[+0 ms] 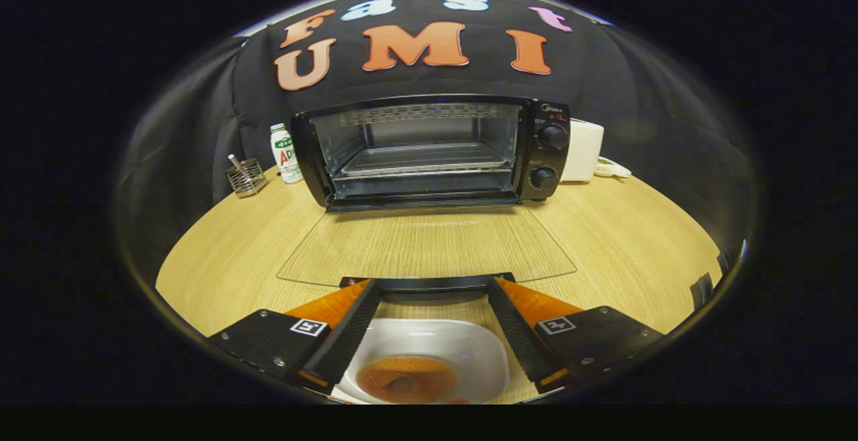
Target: Open the toaster oven, put the food inside, and close the toaster oven door.
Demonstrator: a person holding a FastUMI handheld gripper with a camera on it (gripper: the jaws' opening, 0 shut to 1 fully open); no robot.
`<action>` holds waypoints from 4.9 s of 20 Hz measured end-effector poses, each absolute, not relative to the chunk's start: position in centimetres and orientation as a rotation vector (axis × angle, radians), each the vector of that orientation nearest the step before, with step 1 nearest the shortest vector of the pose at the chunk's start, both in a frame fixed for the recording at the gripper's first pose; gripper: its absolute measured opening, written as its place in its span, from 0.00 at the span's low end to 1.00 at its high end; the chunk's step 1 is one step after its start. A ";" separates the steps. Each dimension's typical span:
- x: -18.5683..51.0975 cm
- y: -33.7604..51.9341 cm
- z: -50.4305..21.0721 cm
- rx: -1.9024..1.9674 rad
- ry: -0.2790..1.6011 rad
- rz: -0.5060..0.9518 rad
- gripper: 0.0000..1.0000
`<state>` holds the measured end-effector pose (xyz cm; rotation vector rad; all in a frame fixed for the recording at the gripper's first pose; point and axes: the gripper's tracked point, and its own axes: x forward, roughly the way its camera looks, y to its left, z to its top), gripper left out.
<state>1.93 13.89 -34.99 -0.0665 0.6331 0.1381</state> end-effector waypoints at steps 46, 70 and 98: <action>-5.7 13.5 -33.8 -0.072 0.523 0.093 0.77; 15.4 18.7 -25.6 0.515 0.432 0.103 0.77; 11.4 16.9 -23.2 0.373 0.380 0.069 0.98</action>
